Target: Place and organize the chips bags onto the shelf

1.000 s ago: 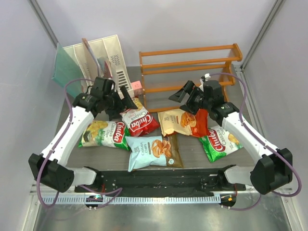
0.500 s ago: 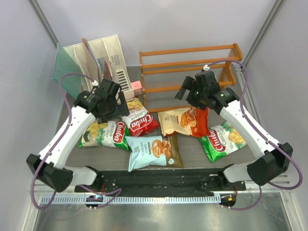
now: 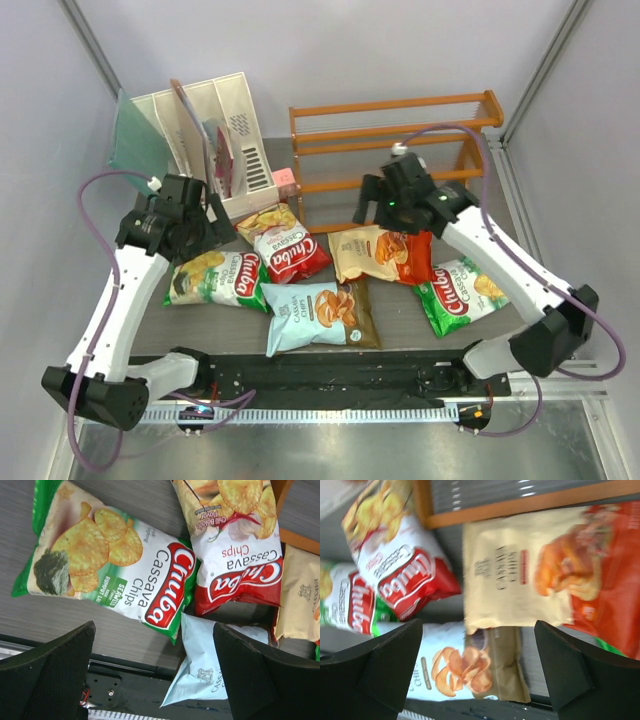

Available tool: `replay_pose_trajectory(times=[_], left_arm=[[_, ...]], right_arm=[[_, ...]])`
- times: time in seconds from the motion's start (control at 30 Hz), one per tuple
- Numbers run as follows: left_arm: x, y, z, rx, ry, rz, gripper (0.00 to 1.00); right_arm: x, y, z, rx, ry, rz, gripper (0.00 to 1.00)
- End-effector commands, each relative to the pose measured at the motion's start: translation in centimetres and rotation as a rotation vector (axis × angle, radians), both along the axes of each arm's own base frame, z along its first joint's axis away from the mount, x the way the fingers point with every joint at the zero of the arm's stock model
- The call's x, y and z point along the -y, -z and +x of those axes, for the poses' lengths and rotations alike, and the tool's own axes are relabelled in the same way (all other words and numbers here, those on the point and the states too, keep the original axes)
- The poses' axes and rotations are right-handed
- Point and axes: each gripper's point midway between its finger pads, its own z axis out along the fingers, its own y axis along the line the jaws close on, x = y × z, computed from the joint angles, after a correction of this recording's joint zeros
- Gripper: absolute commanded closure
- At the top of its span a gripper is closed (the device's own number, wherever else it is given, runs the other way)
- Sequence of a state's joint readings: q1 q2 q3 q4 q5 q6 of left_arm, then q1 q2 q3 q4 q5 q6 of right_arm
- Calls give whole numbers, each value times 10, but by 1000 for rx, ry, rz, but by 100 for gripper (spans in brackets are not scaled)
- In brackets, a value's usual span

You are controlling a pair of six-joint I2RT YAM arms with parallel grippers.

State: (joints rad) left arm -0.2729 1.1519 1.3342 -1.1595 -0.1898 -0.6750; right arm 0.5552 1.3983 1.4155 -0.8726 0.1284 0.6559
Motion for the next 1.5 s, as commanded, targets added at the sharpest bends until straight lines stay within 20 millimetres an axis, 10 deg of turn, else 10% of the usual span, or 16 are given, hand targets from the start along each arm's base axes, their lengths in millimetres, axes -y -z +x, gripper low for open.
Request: replay_pose_trajectory(times=[0.0, 0.37, 0.8, 1.47], left_arm=[[4, -8, -7, 34, 19, -86, 0], [-7, 55, -38, -40, -297, -417, 0], [51, 28, -64, -109, 3, -663, 1], [88, 83, -107, -230, 131, -590, 2]], right_arm=[[-76, -25, -13, 57, -268, -2, 0], [-123, -18, -21, 2, -474, 44, 0], [-100, 39, -64, -160, -537, -20, 0], [-114, 82, -118, -321, -613, -30, 0]])
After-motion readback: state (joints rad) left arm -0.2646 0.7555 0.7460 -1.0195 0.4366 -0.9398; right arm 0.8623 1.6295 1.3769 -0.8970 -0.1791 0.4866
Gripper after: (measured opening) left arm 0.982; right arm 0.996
